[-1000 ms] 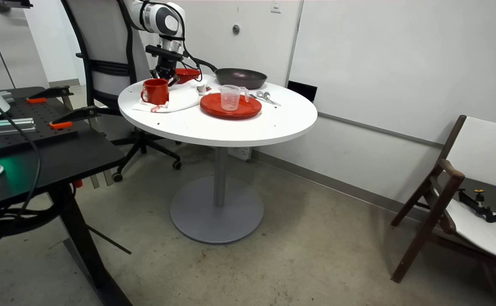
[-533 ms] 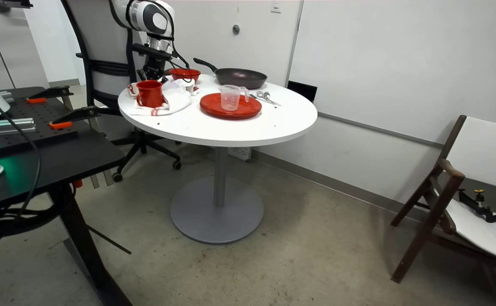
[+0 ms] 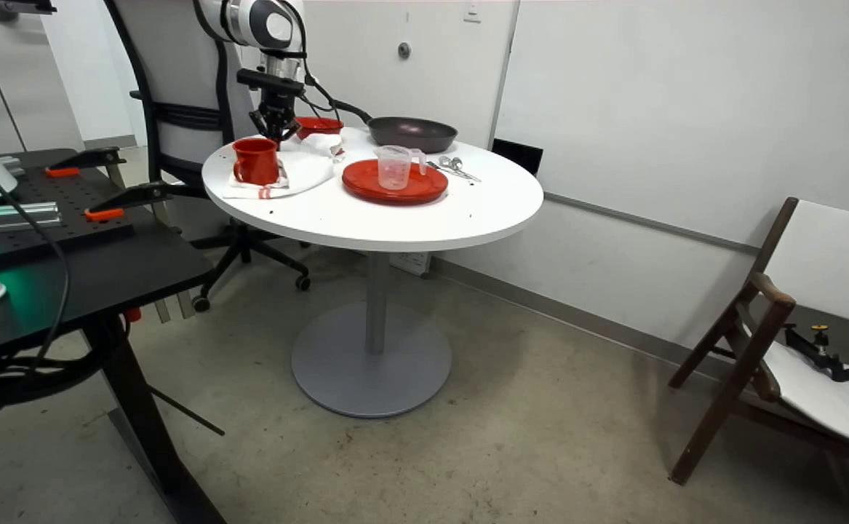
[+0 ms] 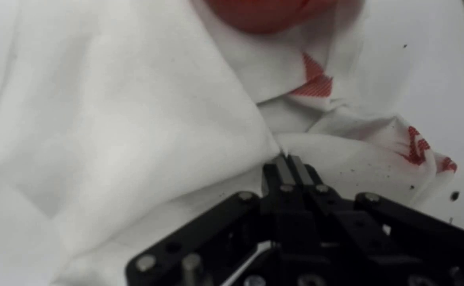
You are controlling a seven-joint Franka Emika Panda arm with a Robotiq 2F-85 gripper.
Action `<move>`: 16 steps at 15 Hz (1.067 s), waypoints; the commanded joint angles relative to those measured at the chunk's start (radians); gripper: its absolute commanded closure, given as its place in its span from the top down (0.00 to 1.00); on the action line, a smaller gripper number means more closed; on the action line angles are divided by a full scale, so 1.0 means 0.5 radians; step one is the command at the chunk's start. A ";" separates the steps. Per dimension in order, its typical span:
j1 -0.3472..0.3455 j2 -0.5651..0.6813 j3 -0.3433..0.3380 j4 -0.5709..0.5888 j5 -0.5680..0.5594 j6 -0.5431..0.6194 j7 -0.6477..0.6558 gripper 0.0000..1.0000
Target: Use the white and red towel on the left to wipe the tabletop
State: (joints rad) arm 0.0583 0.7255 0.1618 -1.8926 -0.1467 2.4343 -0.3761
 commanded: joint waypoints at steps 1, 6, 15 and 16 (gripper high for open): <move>-0.001 -0.061 -0.086 0.109 -0.049 0.153 0.062 0.00; 0.004 -0.060 -0.181 0.225 -0.056 0.208 0.113 0.00; -0.128 0.113 -0.033 0.314 0.079 0.478 0.019 0.00; -0.135 0.137 -0.019 0.327 0.076 0.496 0.015 0.00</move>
State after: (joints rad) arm 0.0140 0.7387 0.1180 -1.7708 -0.1311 2.6385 -0.3447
